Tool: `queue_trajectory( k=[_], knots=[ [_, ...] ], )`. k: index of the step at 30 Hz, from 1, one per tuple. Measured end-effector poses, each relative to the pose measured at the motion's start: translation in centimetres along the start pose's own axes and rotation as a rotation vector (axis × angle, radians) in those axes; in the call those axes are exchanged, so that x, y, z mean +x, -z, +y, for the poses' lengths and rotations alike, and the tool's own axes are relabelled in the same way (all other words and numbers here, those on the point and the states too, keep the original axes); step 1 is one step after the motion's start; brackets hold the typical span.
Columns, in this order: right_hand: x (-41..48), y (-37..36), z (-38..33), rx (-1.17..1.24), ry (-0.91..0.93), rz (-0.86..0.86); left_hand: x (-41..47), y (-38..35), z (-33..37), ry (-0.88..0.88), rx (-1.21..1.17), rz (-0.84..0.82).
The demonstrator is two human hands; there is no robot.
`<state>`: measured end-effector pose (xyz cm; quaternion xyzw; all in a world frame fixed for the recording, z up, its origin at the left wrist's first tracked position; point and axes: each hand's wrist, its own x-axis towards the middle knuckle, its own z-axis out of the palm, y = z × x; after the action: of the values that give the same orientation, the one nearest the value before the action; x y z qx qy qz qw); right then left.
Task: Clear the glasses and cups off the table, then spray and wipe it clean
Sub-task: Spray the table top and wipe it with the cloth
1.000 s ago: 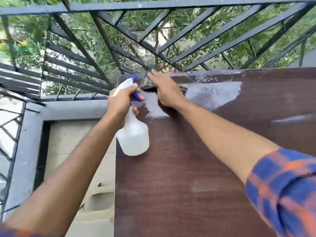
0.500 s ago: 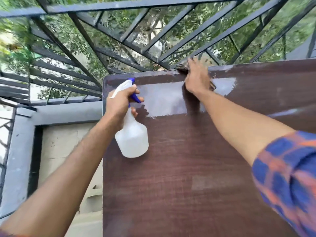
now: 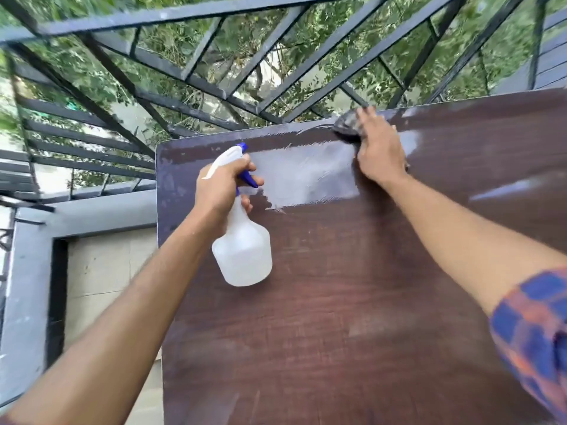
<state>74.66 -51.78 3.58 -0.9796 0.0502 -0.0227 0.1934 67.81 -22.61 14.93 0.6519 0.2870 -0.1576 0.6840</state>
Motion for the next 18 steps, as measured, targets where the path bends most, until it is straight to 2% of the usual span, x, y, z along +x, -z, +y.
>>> queue_trajectory(
  k=[2, 4, 6, 8, 10, 11, 13, 18],
  knots=[
    [2.6, 0.2, -1.3, -0.026, -0.1, 0.0, -0.2, -0.6, 0.0, -0.003, 0.0, 0.012],
    [3.4, 0.2, -4.3, -0.024, -0.085, -0.033, -0.6, -1.3, 0.0, 0.006, 0.017, 0.008],
    [2.4, -0.5, -7.7, 0.019, 0.041, -0.109, -0.9, -2.0, 0.0, 0.013, 0.022, 0.005],
    [-0.3, -1.9, -9.4, 0.035, 0.27, -0.177, -1.0, -2.8, -0.2, 0.021, 0.023, 0.014],
    [-4.1, -2.8, -8.5, 0.01, 0.463, -0.226, -1.0, -3.5, -0.4, 0.025, 0.021, 0.02],
    [-6.1, -2.7, -7.0, 0.005, 0.499, -0.218, -1.0, -3.9, -0.5, 0.025, 0.018, 0.012],
    [-9.5, -1.7, -3.0, 0.016, 0.419, -0.163, -1.0, -4.7, -0.7, 0.021, 0.022, -0.011],
    [-9.2, 1.3, 5.5, -0.012, -0.073, 0.034, -1.6, -6.9, -1.4, 0.025, 0.05, -0.057]
  ],
)
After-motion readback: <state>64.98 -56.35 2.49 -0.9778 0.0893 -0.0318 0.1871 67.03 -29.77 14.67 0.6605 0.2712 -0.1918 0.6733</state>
